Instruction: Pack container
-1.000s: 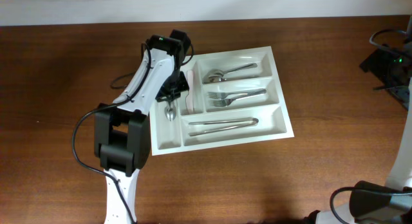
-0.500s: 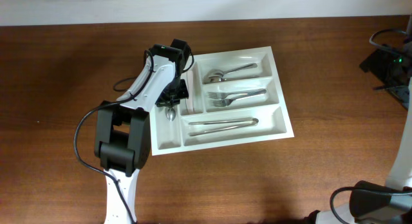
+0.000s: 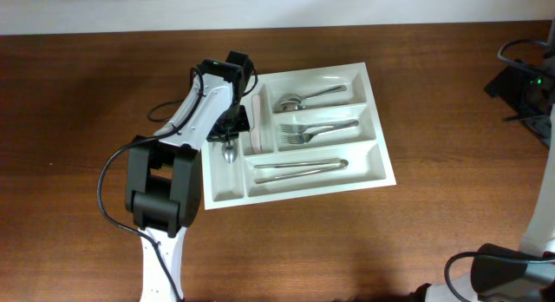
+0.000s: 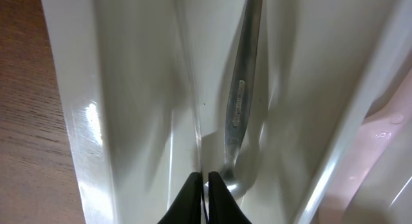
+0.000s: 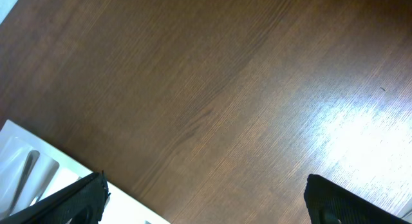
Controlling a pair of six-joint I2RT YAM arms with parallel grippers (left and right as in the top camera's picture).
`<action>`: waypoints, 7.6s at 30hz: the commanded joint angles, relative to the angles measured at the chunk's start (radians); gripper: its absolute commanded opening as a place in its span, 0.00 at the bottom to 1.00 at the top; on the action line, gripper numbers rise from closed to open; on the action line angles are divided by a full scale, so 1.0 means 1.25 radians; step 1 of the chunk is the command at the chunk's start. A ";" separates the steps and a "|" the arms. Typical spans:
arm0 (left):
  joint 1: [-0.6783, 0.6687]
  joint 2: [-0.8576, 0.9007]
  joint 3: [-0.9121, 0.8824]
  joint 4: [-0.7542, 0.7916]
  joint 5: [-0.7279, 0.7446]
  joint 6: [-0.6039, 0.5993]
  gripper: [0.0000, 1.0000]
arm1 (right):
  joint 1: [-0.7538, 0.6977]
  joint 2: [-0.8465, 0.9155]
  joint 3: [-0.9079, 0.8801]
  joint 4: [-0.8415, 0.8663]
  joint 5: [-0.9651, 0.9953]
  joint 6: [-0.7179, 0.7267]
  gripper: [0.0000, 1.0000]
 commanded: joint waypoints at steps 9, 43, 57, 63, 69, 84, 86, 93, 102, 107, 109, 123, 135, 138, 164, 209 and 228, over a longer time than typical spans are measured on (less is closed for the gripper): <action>0.004 -0.001 -0.011 -0.001 -0.018 0.012 0.27 | -0.002 0.001 0.003 0.000 0.002 -0.002 0.99; 0.322 -0.251 0.320 -0.310 -0.040 -0.065 0.99 | -0.002 0.001 0.003 0.000 0.002 -0.002 0.99; 0.322 -0.251 0.320 -0.308 -0.040 -0.065 0.99 | -0.002 0.001 0.003 0.000 0.002 -0.002 0.99; 0.322 -0.251 0.320 -0.308 -0.040 -0.065 0.99 | -0.002 0.001 0.003 0.000 0.002 -0.002 0.99; 0.322 -0.251 0.320 -0.308 -0.040 -0.065 0.99 | -0.002 0.001 0.003 0.000 0.002 -0.002 0.99; 0.322 -0.251 0.320 -0.308 -0.040 -0.065 0.99 | 0.026 0.004 0.206 0.000 0.002 -0.002 0.99; 0.322 -0.251 0.320 -0.308 -0.040 -0.065 0.99 | 0.048 0.027 0.316 0.000 0.002 -0.002 0.99; 0.322 -0.251 0.320 -0.308 -0.040 -0.065 0.99 | 0.061 -0.013 0.364 0.000 0.002 -0.002 0.99; 0.322 -0.251 0.320 -0.308 -0.040 -0.065 0.99 | 0.062 -0.305 -0.121 0.000 0.002 -0.002 0.99; 0.322 -0.251 0.320 -0.308 -0.040 -0.065 0.99 | 0.062 -0.498 -0.343 0.000 0.002 -0.002 0.99; 0.322 -0.251 0.320 -0.308 -0.040 -0.065 0.99 | 0.062 -0.555 -0.401 0.000 0.002 -0.002 0.99; 0.322 -0.251 0.320 -0.308 -0.040 -0.065 0.99 | 0.131 -0.934 -0.836 0.068 0.020 0.089 0.99; 0.322 -0.251 0.320 -0.308 -0.040 -0.065 0.99 | 0.131 -0.969 -1.000 0.648 0.090 0.055 0.99; 0.322 -0.251 0.320 -0.307 -0.040 -0.065 0.99 | 0.157 -1.004 -1.119 0.768 0.081 0.055 0.99; 0.322 -0.251 0.320 -0.308 -0.040 -0.065 0.99 | 0.290 -1.352 -1.482 0.693 -0.089 -0.457 0.99; 0.323 -0.244 0.320 -0.288 -0.050 -0.065 0.99 | 0.291 -1.352 -1.476 0.586 -0.148 -0.547 0.99; 0.262 -0.638 -0.201 0.213 -0.046 -0.065 0.99 | 0.291 -1.352 -1.476 0.586 -0.148 -0.547 0.99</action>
